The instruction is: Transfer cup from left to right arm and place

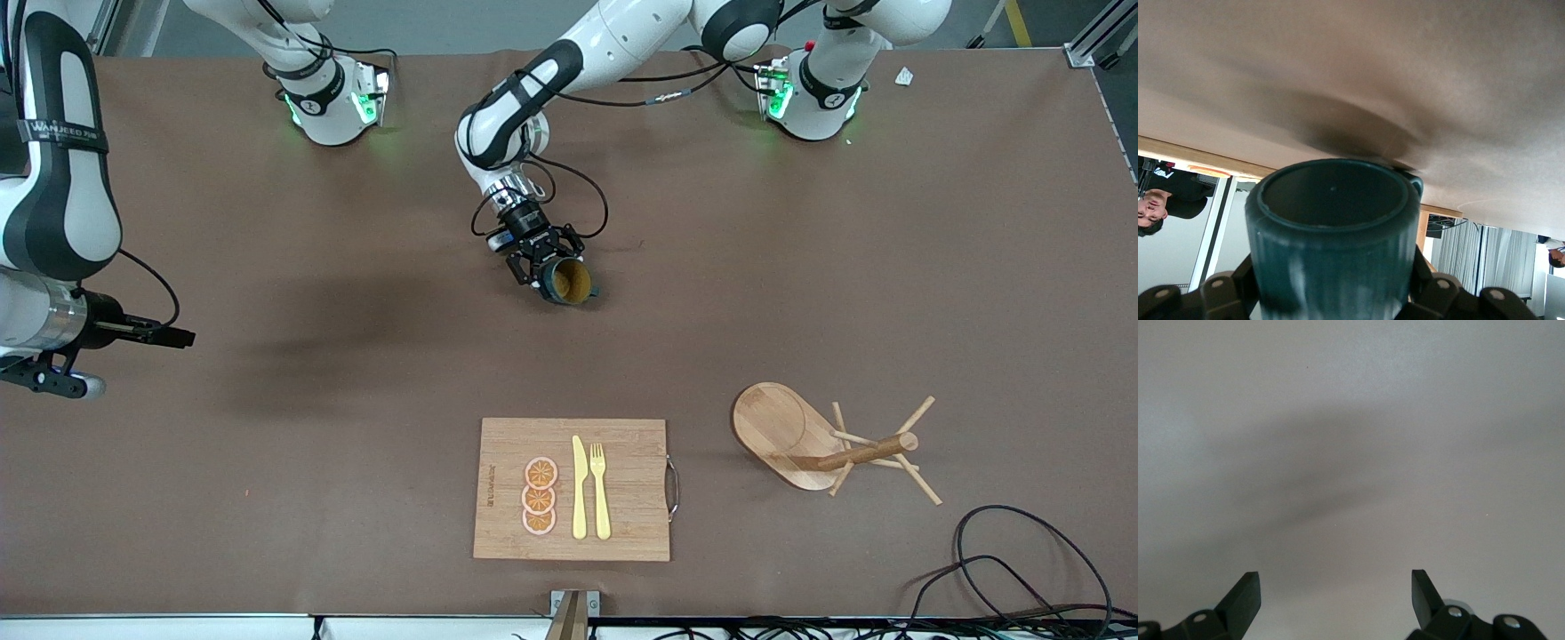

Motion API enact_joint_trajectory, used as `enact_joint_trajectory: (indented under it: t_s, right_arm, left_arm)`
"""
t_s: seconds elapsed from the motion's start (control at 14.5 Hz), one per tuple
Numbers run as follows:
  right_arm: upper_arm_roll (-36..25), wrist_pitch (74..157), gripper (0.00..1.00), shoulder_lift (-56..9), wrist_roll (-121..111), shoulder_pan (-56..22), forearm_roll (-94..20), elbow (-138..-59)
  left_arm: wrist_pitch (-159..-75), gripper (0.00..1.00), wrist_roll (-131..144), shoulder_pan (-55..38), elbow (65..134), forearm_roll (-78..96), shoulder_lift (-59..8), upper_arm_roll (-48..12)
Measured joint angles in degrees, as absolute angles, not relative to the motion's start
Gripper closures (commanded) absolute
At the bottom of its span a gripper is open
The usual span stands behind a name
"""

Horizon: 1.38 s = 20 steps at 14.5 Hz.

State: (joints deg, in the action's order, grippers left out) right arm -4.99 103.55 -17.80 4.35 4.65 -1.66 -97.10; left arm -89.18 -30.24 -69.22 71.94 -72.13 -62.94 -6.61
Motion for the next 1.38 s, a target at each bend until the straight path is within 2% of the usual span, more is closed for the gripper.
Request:
enact_joint_trajectory:
  t_s: [0.28, 0.41, 0.48, 0.55, 0.62, 1.38]
  right_arm:
    - [-5.0, 103.6, 0.0, -17.9, 4.4, 4.7, -1.7, -97.1]
    - [-5.0, 103.6, 0.0, -17.9, 4.4, 4.7, -1.7, -97.1]
    - [-5.0, 103.6, 0.0, -17.9, 4.4, 4.7, -1.7, -97.1]
    - [-5.0, 103.6, 0.0, -17.9, 4.4, 4.7, -1.7, -97.1]
    - [-5.0, 103.6, 0.0, -17.9, 4.4, 4.7, -1.7, -97.1]
    - [-5.0, 103.6, 0.0, -18.2, 4.4, 4.7, -1.7, -97.1]
  left_arm:
    - [-89.3, 0.33, -30.1, -69.2, 71.7, -71.7, -62.9, -6.6]
    - [-89.3, 0.23, -30.1, -69.2, 71.5, -71.3, -62.9, -6.6]
    - [-89.3, 0.22, -30.1, -69.1, 71.4, -71.1, -62.9, -6.6]
    - [-89.3, 0.06, -30.1, -69.1, 71.4, -71.1, -62.9, -6.6]
    - [-89.3, 0.0, -30.1, -69.1, 71.4, -71.0, -62.9, -6.6]
    - [-89.0, 0.0, -29.0, -69.1, 70.5, -69.2, -63.1, -6.9]
